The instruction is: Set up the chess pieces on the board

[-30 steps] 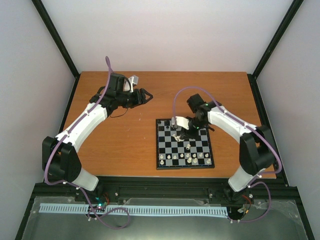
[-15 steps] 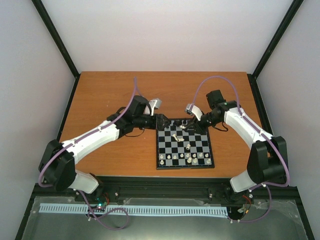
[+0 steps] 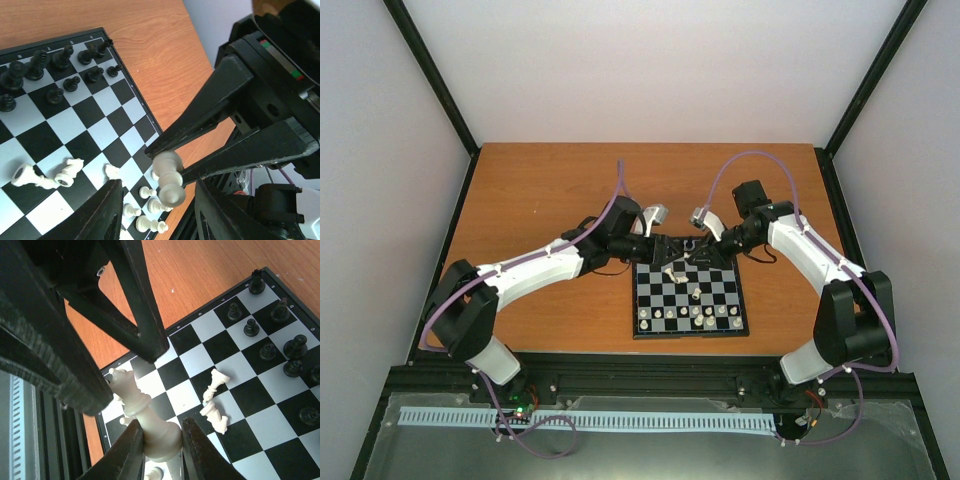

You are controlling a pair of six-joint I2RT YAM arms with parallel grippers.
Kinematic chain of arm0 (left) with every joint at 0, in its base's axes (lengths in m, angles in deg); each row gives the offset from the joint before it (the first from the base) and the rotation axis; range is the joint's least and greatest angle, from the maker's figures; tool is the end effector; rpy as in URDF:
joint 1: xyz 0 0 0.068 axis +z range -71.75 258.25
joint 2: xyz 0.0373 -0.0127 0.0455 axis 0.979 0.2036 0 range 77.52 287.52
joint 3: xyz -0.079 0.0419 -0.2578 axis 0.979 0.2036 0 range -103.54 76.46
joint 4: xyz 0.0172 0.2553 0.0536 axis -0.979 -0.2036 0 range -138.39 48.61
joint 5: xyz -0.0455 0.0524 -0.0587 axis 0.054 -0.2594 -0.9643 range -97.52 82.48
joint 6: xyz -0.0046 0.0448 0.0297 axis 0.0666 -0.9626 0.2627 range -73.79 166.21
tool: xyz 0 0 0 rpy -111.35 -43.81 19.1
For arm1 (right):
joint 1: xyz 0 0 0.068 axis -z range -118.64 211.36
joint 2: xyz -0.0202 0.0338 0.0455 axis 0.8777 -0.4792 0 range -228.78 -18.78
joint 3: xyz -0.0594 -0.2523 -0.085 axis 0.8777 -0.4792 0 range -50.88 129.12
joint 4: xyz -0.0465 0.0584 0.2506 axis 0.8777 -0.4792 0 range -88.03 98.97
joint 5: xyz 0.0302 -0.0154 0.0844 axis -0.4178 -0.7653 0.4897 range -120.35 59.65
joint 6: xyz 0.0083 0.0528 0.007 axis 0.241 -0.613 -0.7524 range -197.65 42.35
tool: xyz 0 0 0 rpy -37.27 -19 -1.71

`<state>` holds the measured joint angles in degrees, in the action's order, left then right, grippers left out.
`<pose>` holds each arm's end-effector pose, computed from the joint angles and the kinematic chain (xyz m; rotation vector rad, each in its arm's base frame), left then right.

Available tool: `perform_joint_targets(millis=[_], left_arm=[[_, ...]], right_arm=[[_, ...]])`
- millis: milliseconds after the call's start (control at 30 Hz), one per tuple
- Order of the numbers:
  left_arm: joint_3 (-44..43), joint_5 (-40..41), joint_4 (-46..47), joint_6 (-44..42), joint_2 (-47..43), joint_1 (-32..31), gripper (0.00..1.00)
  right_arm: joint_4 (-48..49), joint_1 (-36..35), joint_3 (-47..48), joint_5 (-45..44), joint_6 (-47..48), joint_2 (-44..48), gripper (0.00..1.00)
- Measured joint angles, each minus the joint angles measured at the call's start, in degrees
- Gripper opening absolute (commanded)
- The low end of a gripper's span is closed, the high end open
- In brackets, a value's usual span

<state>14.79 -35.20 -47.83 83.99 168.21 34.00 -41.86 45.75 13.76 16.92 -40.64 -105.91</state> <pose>0.2410 -0.2578 0.2499 0.4430 2.3964 -1.2673 0.2667 0.1018 0.2447 -1.2661 2.1944 1.0184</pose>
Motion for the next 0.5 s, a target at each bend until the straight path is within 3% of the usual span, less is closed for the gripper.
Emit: perform_joint_targets(millis=[433, 500], left_arm=[[-1.53, -1.77, 1.68, 1.4, 2.64, -0.87, 0.15], [-1.62, -2.14, 1.75, 1.42, 2.73, -0.87, 0.13]], right_arm=[[-0.37, 0.0, -0.11, 0.76, 0.04, -0.24, 0.16], [-0.39, 0.0, -0.15, 0.81, 0.07, -0.24, 0.2]])
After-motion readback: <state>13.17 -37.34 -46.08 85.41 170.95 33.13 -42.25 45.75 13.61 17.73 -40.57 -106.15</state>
